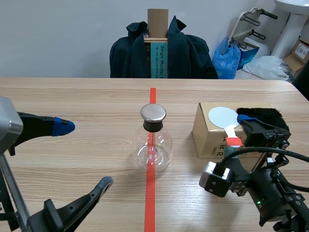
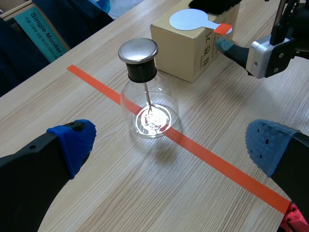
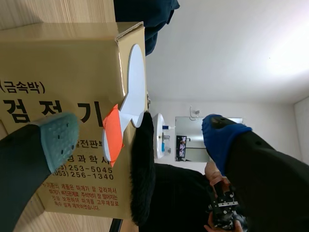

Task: Do the electroscope experiment.
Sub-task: 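Put the plate down on the right, then return to the home posture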

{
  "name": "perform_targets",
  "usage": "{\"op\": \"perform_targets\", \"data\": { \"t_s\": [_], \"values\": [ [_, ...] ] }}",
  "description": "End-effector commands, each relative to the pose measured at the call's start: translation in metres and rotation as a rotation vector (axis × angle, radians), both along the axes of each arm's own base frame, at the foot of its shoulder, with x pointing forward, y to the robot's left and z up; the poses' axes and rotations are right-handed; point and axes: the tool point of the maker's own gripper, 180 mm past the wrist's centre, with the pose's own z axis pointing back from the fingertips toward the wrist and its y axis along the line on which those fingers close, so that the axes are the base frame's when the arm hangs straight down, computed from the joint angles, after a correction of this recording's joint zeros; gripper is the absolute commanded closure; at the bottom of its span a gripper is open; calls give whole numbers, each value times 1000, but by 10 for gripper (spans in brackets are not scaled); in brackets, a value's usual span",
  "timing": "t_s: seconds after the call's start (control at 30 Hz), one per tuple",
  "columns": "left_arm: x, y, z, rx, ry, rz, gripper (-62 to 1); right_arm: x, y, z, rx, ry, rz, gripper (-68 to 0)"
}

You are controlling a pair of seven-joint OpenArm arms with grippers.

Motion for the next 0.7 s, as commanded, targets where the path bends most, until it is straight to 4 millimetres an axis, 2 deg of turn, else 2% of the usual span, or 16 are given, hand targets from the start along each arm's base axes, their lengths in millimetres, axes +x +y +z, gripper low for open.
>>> {"op": "perform_targets", "data": {
  "t_s": [0.0, 0.23, 0.5, 0.57, 0.67],
  "values": [
    [1, -3, 7, -40, -10, 3, -623, 8, 0, 23, 35, -91, -6, -545],
    [1, -3, 7, -40, -11, 3, -623, 0, -17, 13, 100, -31, -56, -545],
    [1, -3, 7, -39, -11, 2, -623, -38, -44, -6, 257, 129, -63, -545],
    [1, -3, 7, -40, -10, 2, -623, -45, -49, -1, 322, 143, -40, -545],
    [1, -3, 7, -41, -9, 1, -623, -45, -60, 23, 431, 118, -8, -544]
  ]
}}
